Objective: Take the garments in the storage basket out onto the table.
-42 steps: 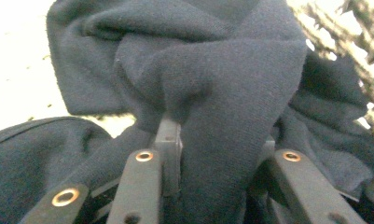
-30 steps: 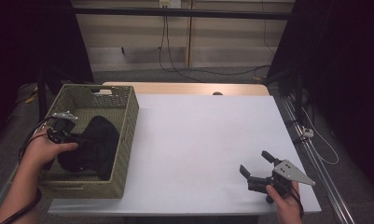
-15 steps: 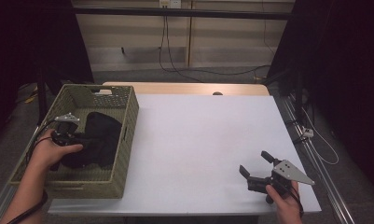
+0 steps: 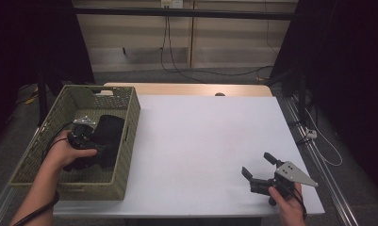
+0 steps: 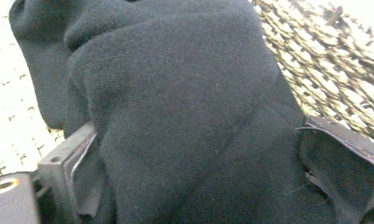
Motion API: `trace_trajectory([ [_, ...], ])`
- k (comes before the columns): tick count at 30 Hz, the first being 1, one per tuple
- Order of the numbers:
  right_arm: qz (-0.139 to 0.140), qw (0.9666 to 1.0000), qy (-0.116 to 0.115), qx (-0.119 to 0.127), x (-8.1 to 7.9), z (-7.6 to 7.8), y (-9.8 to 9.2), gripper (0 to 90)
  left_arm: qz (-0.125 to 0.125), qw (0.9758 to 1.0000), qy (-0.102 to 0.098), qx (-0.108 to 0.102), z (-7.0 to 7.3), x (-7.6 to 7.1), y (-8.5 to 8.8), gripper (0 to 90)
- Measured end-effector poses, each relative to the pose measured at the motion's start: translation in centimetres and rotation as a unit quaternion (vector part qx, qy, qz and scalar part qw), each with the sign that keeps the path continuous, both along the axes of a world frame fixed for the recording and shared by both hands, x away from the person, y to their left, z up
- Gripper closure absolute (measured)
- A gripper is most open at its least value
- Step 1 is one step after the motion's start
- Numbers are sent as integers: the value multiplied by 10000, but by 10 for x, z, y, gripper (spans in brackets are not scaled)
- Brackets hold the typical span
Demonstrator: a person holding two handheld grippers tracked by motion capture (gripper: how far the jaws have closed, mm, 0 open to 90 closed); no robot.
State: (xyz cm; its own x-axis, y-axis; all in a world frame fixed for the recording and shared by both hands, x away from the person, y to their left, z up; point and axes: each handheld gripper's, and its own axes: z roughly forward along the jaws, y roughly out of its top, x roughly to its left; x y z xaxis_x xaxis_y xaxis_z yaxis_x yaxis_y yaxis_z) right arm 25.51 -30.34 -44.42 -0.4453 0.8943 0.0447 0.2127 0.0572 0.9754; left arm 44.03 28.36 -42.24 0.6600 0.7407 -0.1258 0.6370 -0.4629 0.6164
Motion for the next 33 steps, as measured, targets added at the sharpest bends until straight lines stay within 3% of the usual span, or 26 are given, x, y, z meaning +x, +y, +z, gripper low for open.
trace_trajectory([
  [3, -13, 10000, 6, 2, 0, 0, 0, 1, 44, 10000, 35, 59, -5, -1, -4, 40],
  [5, 8, 10000, -3, 1, 0, 0, 0, 1, 124, 9998, 158, 2, -9, -2, -8, 39],
  [9, 8, 10000, -13, -10, 0, 0, 1, 1, 116, 9997, 215, -24, -15, -2, -14, 41],
  [12, -2, 10000, -22, 18, 0, 1, 1, 1, 162, 9998, 108, 108, -16, -5, -19, 54],
  [16, -9, 10000, 2, 69, 0, 1, 1, 1, 162, 9997, 182, 14, -16, -5, -19, 124],
  [22, -17, 10000, -22, 50, 0, 1, 1, 1, 206, 9996, 169, 36, -11, -6, -22, 234],
  [24, -21, 10000, -15, 50, 0, 1, 1, 1, 202, 9993, 297, 33, -8, -7, -25, 375],
  [30, -13, 10000, -27, -10, 0, 1, 0, 1, 273, 9978, 578, -167, -5, -9, -26, 487],
  [33, -12, 10000, -25, -9, 0, 1, 0, 1, 237, 9981, 566, -53, -1, -8, -27, 527],
])
